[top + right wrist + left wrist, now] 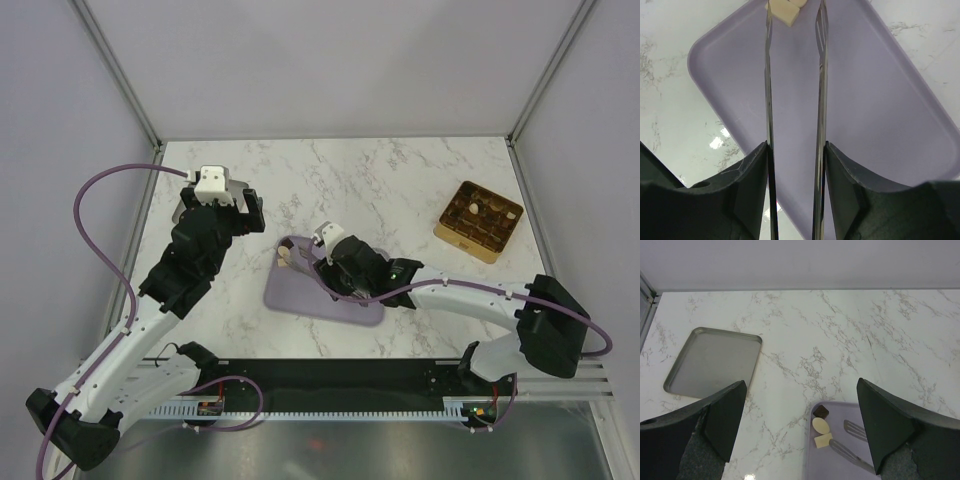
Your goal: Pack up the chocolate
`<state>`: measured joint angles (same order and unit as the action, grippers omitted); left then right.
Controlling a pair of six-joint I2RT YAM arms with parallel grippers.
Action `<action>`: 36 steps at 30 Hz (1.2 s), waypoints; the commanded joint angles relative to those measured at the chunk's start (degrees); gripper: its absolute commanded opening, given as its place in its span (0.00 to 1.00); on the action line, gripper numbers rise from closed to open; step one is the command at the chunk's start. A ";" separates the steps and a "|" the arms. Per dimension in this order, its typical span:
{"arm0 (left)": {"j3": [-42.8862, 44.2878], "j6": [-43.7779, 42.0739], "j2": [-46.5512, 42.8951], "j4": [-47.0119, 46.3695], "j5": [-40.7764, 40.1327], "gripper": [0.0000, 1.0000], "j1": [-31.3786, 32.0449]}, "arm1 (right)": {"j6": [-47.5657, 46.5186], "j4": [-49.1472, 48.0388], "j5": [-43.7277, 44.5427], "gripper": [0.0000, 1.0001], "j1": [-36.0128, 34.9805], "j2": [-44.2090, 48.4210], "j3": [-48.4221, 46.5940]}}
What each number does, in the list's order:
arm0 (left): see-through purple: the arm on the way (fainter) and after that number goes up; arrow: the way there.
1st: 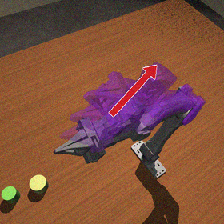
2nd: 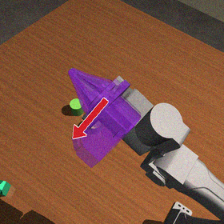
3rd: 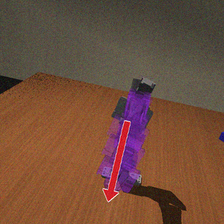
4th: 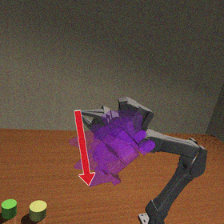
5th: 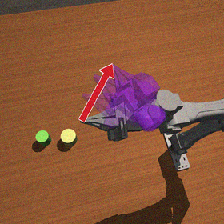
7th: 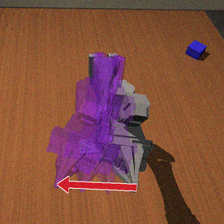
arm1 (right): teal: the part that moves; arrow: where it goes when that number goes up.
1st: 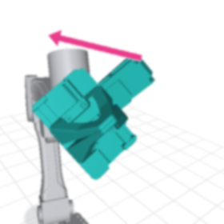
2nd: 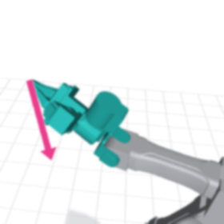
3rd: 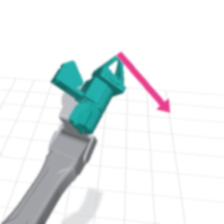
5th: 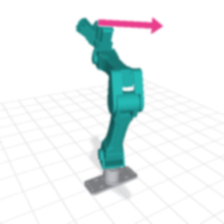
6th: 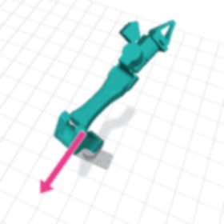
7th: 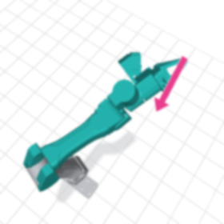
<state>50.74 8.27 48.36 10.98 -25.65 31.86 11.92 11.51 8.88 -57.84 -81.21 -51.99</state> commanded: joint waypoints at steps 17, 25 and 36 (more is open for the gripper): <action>1.11 -2.03 -0.11 -1.14 -1.95 1.00 -0.13 | -0.23 -6.23 5.88 0.55 -4.91 -8.53 -4.26; 1.11 -1.94 -0.02 -1.23 -1.86 1.00 -0.13 | 0.38 -6.32 7.55 0.50 -5.00 -8.79 -4.35; 1.11 -1.94 0.07 -1.14 -1.68 1.00 -0.13 | 0.56 -4.39 9.83 0.40 -5.08 -3.88 -1.98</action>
<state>50.74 8.25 48.38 10.98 -26.02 31.86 11.79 7.90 16.75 -62.52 -88.86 -54.11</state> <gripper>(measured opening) 0.993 0.415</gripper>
